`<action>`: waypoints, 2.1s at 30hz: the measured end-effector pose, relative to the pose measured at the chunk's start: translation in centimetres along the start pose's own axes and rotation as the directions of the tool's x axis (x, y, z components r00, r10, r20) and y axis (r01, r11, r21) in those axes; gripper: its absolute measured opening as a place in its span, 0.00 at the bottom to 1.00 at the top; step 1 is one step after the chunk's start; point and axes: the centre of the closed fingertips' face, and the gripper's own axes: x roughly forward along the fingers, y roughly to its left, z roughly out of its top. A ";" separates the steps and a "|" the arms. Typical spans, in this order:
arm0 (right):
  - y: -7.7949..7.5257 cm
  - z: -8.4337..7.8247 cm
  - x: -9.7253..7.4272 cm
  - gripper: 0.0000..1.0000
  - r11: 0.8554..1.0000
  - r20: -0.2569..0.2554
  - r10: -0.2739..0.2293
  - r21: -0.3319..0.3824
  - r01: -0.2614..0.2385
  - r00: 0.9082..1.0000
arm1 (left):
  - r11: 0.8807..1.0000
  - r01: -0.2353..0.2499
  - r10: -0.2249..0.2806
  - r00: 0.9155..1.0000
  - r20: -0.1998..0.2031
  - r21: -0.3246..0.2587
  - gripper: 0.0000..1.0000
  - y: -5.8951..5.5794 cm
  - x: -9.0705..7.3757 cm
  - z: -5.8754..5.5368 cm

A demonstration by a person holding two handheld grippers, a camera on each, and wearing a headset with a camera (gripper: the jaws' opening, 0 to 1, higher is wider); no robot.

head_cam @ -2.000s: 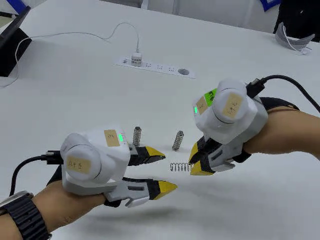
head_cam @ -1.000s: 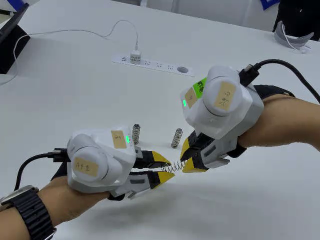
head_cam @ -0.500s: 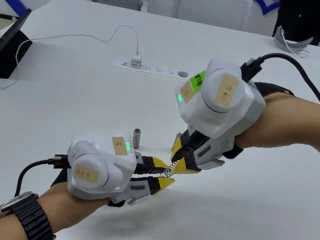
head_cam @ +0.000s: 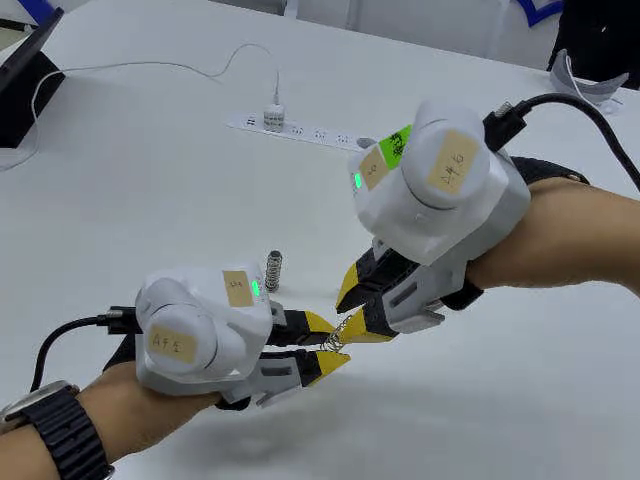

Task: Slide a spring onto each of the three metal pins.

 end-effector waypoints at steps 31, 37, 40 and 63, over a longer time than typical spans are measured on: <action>-1.4 -1.2 -0.4 0.12 0.997 0.003 -0.046 0.058 0.046 0.999 | 0.999 -0.044 0.045 0.999 0.028 -0.026 0.19 1.1 -0.6 0.5; -2.4 -2.6 -1.8 0.12 0.992 -0.011 -0.079 0.101 0.080 0.997 | 0.995 -0.079 0.082 0.996 0.037 -0.068 0.26 2.0 -2.3 0.1; -2.9 -3.6 -2.5 0.12 0.988 -0.030 -0.098 0.117 0.101 0.995 | 0.991 -0.101 0.104 0.994 0.032 -0.084 0.28 2.5 -3.0 -0.5; -7.9 -10.6 -6.1 0.12 0.953 -0.170 -0.168 0.224 0.204 0.971 | 0.966 -0.206 0.210 0.978 0.008 -0.157 0.38 4.5 -5.9 -2.4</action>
